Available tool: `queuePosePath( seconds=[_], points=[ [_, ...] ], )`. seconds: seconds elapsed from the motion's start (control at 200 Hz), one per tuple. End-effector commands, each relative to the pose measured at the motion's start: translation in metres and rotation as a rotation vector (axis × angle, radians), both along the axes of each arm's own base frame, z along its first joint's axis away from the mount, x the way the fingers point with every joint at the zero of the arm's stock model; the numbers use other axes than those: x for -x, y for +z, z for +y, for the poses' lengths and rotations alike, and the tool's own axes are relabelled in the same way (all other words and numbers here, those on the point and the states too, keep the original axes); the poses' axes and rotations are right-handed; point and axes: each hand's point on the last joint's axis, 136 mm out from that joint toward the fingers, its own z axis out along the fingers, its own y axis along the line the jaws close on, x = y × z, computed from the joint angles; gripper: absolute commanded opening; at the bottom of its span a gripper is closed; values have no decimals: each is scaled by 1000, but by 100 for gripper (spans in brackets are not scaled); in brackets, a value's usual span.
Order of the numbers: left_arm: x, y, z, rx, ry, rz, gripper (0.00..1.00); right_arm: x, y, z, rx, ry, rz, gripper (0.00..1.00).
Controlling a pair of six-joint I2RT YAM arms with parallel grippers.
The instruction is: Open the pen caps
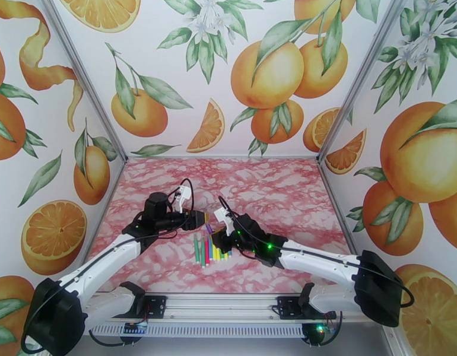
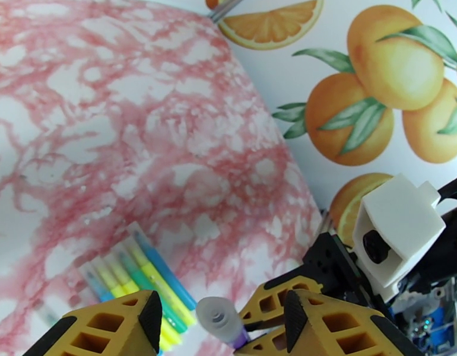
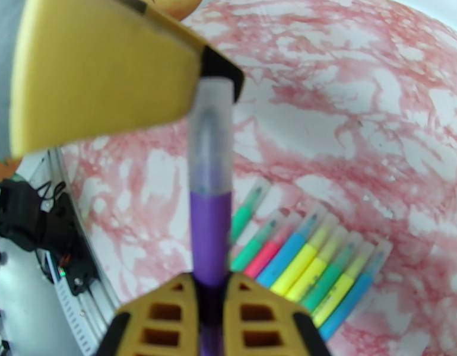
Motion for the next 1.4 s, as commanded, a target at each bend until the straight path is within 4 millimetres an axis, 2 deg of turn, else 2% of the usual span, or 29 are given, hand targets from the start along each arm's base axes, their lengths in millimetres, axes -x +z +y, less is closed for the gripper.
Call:
queuePosePath(
  seconds=[0.0, 0.24, 0.34, 0.646, 0.711, 0.801, 0.896, 1.051, 1.241, 1.391],
  points=[
    [0, 25, -11, 40, -49, -61, 55, 1, 28, 12, -72, 37, -52, 7],
    [3, 21, -18, 27, -80, -49, 47, 0, 32, 11, -86, 32, -63, 6],
    [4, 19, -19, 26, -87, -45, 41, 0, 33, 11, -89, 30, -67, 6],
    [5, 22, -21, 32, -94, -48, 10, -1, 37, 9, -99, 19, -83, 7],
    [5, 23, -21, 35, -91, -45, 6, -2, 38, 8, -100, 14, -84, 10],
    [4, 25, -20, 40, -84, -48, 0, -3, 37, 6, -95, 4, -84, 24],
    [4, 29, -20, 47, -82, -53, 0, -3, 34, 6, -85, 4, -78, 36],
    [6, 36, -20, 65, -85, -57, 0, -3, 30, 9, -82, 7, -59, 44],
    [9, 44, -19, 83, -84, -69, 0, -3, 28, 16, -81, 26, -39, 40],
    [10, 46, -18, 85, -75, -73, 0, -2, 27, 19, -81, 36, -27, 26]
  ],
)
